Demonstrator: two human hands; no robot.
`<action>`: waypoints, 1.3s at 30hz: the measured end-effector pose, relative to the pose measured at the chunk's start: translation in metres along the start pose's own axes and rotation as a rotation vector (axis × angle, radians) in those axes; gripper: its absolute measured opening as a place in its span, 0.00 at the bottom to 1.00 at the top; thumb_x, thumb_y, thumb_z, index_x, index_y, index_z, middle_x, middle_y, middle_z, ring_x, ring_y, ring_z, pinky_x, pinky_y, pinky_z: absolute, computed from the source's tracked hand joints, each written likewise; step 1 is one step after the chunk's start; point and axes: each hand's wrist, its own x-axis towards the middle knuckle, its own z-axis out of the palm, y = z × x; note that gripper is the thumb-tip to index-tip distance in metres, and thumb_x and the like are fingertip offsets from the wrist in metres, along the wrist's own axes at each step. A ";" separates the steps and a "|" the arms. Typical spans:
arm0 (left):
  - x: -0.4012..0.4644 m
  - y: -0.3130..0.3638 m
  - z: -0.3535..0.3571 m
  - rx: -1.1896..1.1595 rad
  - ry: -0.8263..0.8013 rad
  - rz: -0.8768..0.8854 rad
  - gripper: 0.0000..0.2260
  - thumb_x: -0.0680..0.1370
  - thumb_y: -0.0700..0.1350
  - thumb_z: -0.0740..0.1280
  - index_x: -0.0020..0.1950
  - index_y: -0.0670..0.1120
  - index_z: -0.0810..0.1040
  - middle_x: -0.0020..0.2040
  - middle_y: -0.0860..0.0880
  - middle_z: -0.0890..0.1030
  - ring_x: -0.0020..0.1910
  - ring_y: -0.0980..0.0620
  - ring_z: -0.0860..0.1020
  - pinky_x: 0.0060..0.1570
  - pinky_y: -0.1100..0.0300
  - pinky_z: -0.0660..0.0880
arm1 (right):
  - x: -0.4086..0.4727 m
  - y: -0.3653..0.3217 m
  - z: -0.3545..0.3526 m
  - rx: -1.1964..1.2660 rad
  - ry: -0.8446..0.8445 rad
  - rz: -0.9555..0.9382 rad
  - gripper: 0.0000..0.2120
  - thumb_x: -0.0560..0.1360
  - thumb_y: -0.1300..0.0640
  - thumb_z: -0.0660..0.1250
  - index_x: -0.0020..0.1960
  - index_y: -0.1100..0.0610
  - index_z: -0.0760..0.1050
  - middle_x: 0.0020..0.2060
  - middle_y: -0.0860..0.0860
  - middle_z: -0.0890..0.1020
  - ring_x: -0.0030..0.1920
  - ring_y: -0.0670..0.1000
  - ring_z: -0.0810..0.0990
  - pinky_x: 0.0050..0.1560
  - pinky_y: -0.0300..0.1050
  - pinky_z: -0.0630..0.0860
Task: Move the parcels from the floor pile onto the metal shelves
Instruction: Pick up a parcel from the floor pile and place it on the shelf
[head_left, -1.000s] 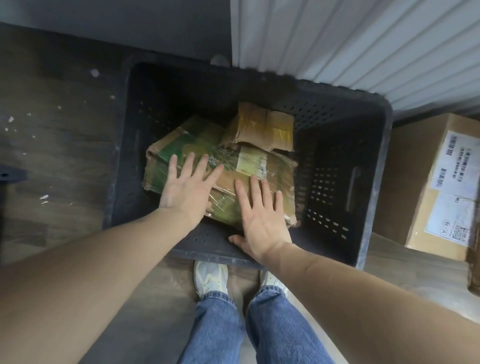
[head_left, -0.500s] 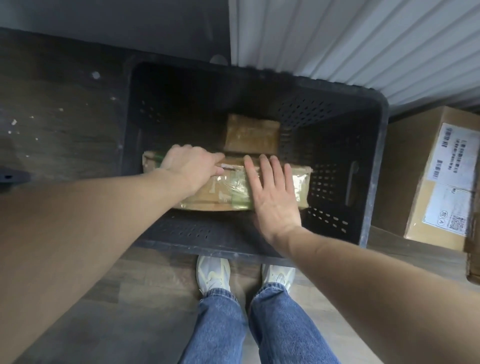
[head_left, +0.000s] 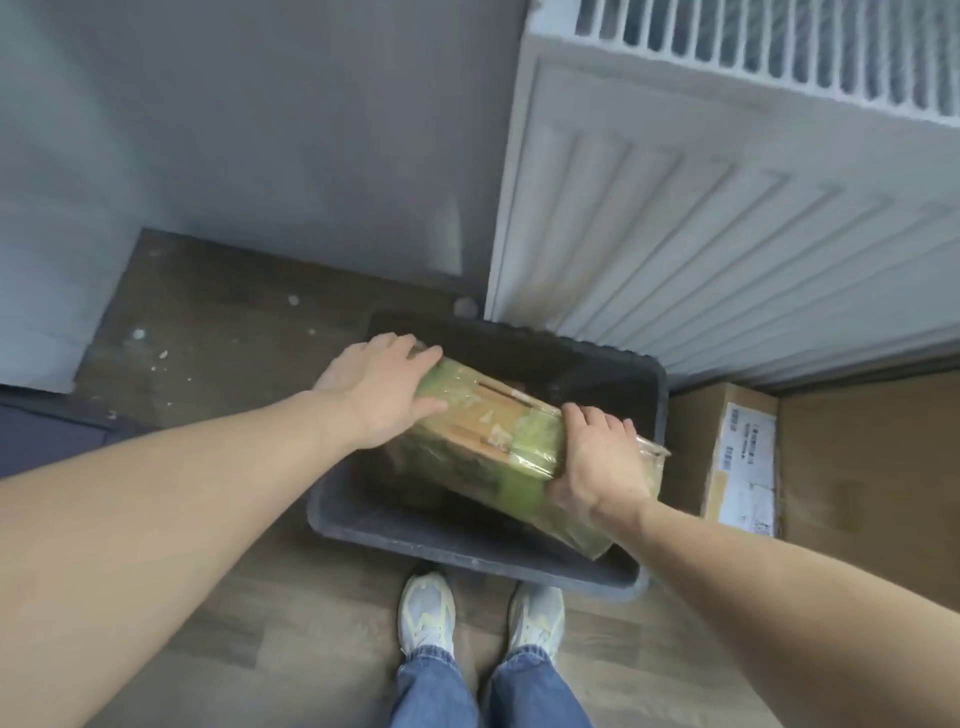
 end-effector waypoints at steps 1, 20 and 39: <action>-0.014 -0.005 -0.020 0.011 0.005 0.010 0.32 0.81 0.64 0.54 0.81 0.52 0.53 0.79 0.46 0.58 0.77 0.45 0.56 0.74 0.50 0.59 | -0.007 0.000 -0.025 0.015 -0.019 0.028 0.40 0.64 0.49 0.73 0.72 0.54 0.62 0.63 0.53 0.73 0.65 0.57 0.70 0.73 0.56 0.61; -0.377 0.007 -0.346 0.074 0.344 -0.119 0.57 0.65 0.69 0.71 0.79 0.54 0.34 0.77 0.42 0.56 0.76 0.41 0.55 0.76 0.43 0.47 | -0.287 -0.117 -0.462 -0.199 0.343 -0.486 0.43 0.62 0.43 0.75 0.73 0.48 0.63 0.62 0.47 0.73 0.64 0.52 0.70 0.63 0.44 0.66; -0.585 0.071 -0.387 -0.028 0.872 -0.720 0.36 0.81 0.54 0.61 0.80 0.55 0.39 0.81 0.47 0.45 0.80 0.49 0.42 0.77 0.48 0.42 | -0.400 -0.161 -0.561 -0.105 0.383 -0.905 0.37 0.70 0.40 0.69 0.75 0.39 0.58 0.55 0.51 0.79 0.57 0.54 0.78 0.51 0.44 0.73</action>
